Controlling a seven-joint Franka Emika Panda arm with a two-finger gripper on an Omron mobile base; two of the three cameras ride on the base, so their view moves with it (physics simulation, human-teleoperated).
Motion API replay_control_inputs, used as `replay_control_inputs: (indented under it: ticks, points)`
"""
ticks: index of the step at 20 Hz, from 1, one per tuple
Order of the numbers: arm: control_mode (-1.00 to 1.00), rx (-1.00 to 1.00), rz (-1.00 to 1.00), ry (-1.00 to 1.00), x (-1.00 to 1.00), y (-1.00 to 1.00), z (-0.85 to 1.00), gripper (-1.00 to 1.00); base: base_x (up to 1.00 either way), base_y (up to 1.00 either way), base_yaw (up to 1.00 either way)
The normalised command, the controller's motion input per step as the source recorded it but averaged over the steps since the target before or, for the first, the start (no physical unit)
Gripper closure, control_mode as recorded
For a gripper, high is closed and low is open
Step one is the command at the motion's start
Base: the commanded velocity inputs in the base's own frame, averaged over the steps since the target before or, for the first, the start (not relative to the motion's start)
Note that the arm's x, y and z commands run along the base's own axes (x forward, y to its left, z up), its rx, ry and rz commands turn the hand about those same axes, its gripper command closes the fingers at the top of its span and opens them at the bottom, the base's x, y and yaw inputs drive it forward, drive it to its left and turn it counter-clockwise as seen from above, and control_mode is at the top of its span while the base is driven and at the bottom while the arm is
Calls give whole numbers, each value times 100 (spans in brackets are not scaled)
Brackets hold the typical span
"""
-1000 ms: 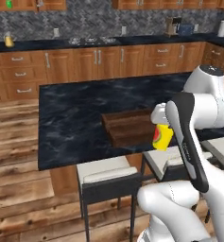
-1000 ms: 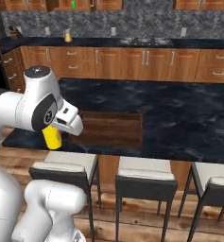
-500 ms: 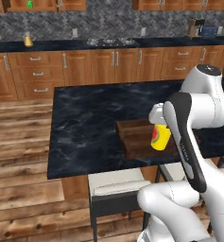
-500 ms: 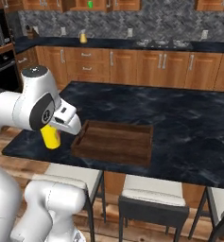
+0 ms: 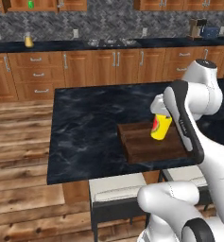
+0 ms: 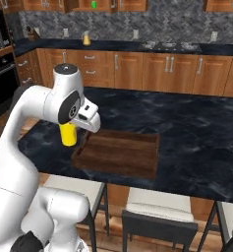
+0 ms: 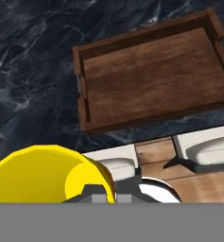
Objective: There is a tray on the dining counter. Grab the cup, mug, and pitcher and place them on the tray. The pitcher may be placed next to the tray if it cannot fit the tray.
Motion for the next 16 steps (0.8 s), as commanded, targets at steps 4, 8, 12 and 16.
replay_control_inputs:
  ticks: [4,8,12,16]
  points:
    - [-100,0,5,0,67,-21,-14,100,0,0,0]
    - [-100,0,5,0,65,-4,-28,100,0,0,0]
    - [-100,-1,6,3,68,0,-43,100,0,0,0]
    - [-100,-2,3,6,49,0,-45,100,0,0,0]
